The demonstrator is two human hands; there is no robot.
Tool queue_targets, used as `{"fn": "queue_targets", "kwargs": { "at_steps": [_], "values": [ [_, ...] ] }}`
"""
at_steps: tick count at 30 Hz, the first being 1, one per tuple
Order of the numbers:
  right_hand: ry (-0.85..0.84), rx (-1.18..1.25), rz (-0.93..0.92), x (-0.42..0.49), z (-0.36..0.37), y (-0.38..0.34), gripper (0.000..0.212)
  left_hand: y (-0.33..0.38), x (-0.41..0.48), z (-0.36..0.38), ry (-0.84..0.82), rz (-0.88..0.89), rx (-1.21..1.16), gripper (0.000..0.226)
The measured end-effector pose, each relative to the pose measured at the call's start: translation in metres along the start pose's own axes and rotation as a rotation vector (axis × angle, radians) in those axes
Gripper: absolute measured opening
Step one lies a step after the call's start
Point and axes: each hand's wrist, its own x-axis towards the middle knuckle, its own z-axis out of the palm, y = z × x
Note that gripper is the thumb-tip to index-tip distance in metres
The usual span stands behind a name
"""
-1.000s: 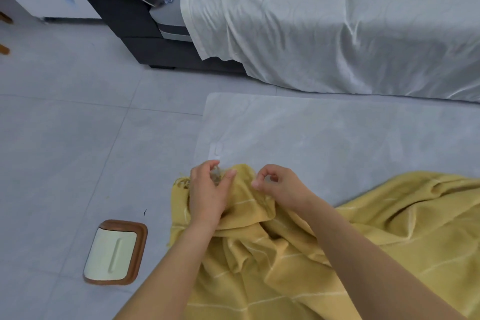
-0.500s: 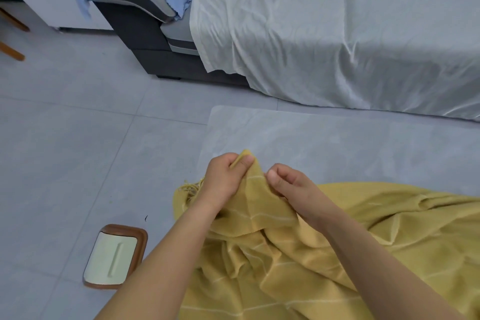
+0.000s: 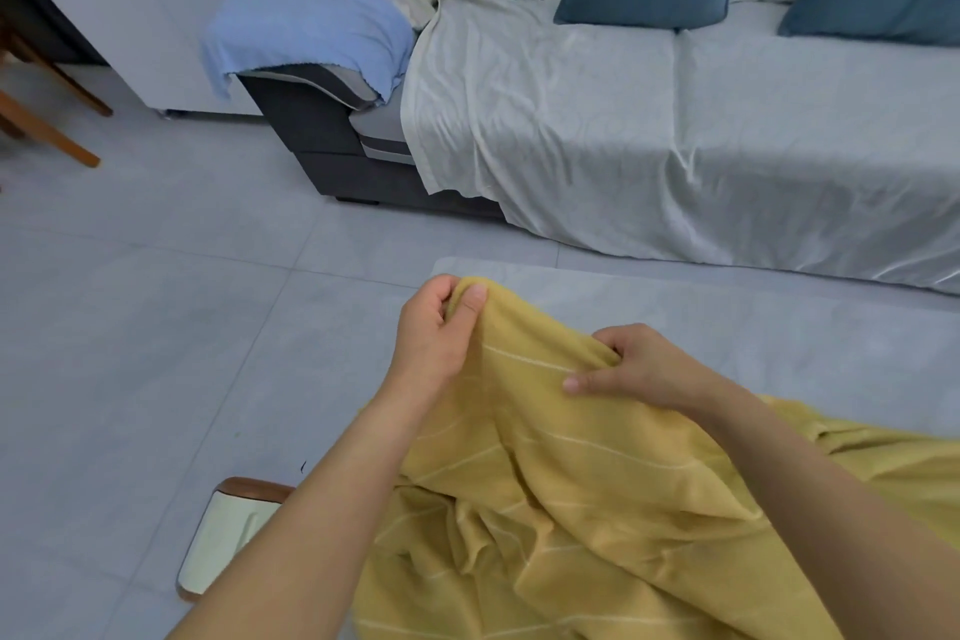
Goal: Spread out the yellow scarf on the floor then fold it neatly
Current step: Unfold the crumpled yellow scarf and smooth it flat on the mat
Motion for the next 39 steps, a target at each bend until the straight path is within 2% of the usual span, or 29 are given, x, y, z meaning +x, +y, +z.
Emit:
{"fn": "queue_targets", "kwargs": {
  "at_steps": [4, 9, 11, 14, 19, 22, 24, 25, 28, 29, 32, 35, 39],
  "values": [
    [0.157, -0.018, -0.073, -0.01, -0.041, 0.0, 0.035, 0.012, 0.014, -0.012, -0.17, 0.022, 0.074, 0.022],
    [0.339, -0.29, -0.069, -0.025, -0.085, 0.016, 0.03, 0.019, 0.032, -0.029, -0.405, 0.112, 0.604, 0.016],
    [0.397, -0.386, -0.02, -0.035, -0.1, 0.02, 0.029, 0.024, 0.042, -0.031, -0.477, 0.132, 0.727, 0.024],
    [0.503, -0.371, 0.06, -0.048, -0.125, 0.021, 0.029, 0.027, 0.061, -0.033, -0.531, 0.117, 0.803, 0.035],
    [0.492, -0.261, 0.06, -0.056, -0.157, 0.019, 0.033, 0.023, 0.077, -0.028, -0.461, -0.007, 0.645, 0.044],
    [0.406, -0.143, 0.088, -0.063, -0.171, 0.017, 0.068, 0.018, 0.082, -0.027, -0.401, -0.027, 0.587, 0.038],
    [0.393, -0.076, 0.112, -0.064, -0.18, 0.022, 0.078, 0.016, 0.085, -0.025, -0.374, 0.001, 0.586, 0.032],
    [0.404, -0.064, 0.115, -0.061, -0.183, 0.026, 0.073, 0.016, 0.087, -0.024, -0.369, 0.014, 0.592, 0.03],
    [0.499, -0.072, 0.078, -0.045, -0.19, 0.033, 0.032, 0.012, 0.094, -0.024, -0.405, 0.012, 0.637, 0.025],
    [0.528, -0.095, 0.072, -0.039, -0.194, 0.037, 0.026, 0.01, 0.096, -0.025, -0.427, 0.004, 0.664, 0.025],
    [0.587, -0.251, 0.1, -0.021, -0.208, 0.057, 0.034, -0.003, 0.104, -0.029, -0.482, 0.0, 0.808, 0.031],
    [0.653, -0.501, 0.114, -0.012, -0.224, 0.076, 0.04, -0.02, 0.108, -0.036, -0.457, -0.084, 0.892, 0.032],
    [0.651, -0.635, 0.161, -0.007, -0.246, 0.107, 0.049, -0.035, 0.123, -0.035, -0.349, -0.214, 0.812, 0.027]
  ]
}}
